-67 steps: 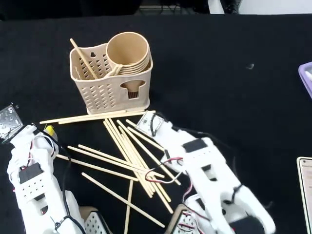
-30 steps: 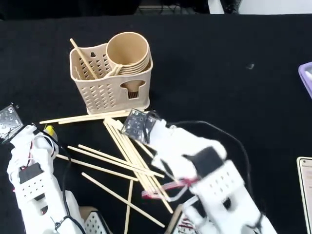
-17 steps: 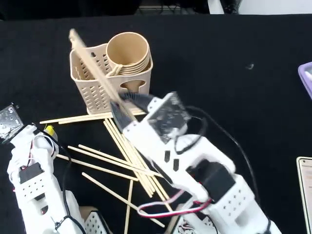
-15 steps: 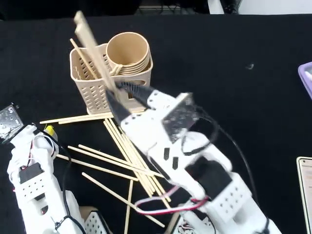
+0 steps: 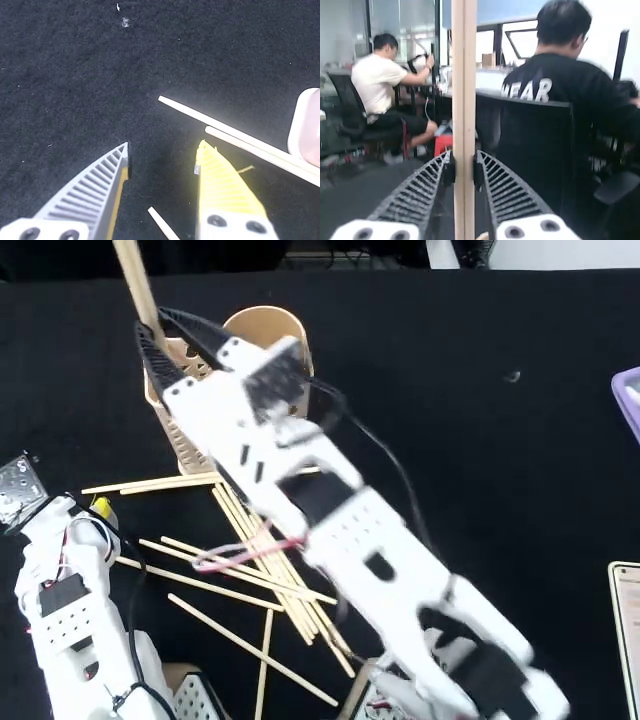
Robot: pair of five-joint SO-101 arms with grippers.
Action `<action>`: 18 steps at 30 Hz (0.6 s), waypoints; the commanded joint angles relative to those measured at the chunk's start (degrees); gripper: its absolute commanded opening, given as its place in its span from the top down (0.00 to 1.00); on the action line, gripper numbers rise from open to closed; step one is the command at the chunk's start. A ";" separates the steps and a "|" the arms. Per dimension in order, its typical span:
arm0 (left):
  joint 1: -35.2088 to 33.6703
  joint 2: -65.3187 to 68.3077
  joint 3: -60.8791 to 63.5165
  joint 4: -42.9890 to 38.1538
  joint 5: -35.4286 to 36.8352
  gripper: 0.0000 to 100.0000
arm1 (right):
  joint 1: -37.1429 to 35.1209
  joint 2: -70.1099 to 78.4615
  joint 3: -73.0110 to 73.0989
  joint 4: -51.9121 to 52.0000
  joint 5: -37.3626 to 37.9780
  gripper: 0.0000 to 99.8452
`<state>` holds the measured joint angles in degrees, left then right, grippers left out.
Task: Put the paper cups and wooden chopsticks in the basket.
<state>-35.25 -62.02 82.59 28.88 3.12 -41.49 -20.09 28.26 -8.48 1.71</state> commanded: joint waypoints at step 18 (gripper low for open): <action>0.40 -0.53 -0.22 0.18 -0.79 0.78 | 4.13 0.13 -8.48 30.07 -7.03 0.78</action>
<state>-35.25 -62.02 82.59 28.88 2.77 -37.45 -9.54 21.23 12.00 -3.65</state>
